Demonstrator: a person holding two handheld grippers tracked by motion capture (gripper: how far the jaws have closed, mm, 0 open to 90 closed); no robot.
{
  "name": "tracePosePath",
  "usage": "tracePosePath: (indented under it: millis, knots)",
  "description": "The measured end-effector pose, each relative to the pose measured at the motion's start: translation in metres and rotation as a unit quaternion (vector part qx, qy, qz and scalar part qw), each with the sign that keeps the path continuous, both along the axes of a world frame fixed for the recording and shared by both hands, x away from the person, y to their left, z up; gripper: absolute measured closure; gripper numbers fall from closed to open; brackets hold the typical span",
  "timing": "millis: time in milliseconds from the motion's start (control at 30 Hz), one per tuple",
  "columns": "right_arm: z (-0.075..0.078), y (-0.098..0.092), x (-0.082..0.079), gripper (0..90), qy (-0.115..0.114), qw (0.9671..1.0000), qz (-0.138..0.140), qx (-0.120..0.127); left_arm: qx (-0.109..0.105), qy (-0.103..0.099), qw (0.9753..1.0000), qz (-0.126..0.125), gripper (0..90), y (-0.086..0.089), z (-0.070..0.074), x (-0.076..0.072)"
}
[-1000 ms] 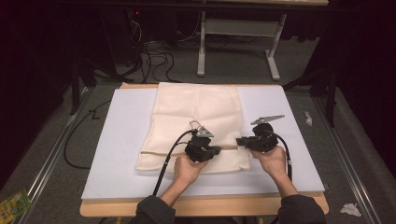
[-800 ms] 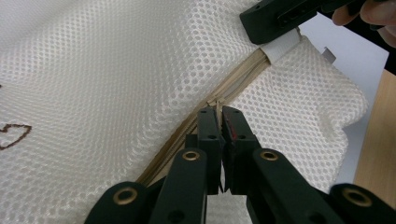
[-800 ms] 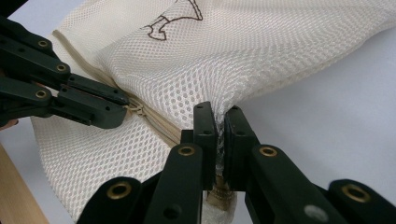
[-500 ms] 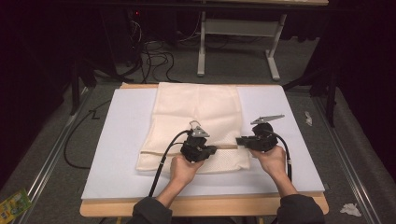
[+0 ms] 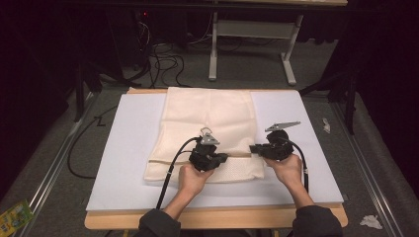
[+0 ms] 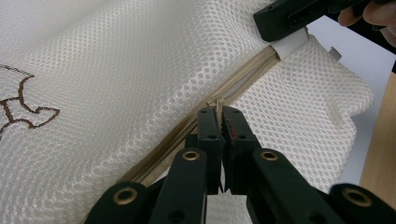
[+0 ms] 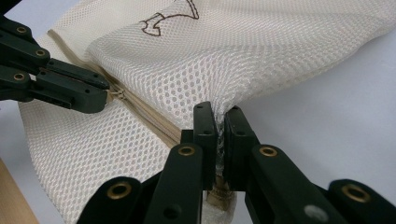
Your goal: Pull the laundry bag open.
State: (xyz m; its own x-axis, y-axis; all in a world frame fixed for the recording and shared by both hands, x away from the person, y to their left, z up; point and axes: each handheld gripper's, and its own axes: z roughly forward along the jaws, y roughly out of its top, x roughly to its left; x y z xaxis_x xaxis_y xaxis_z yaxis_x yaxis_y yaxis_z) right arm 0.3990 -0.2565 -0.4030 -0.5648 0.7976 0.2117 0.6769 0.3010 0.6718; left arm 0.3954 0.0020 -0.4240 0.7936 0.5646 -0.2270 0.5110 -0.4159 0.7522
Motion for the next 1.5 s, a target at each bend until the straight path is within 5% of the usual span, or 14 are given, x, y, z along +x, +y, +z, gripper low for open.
tracePosePath:
  millis: [1500]
  knots:
    - [-0.002, -0.007, 0.002, 87.2, -0.004, 0.9999, -0.015, 0.001, -0.011, -0.009, 0.999, 0.043, 87.2, 0.042, 0.009, 0.002]
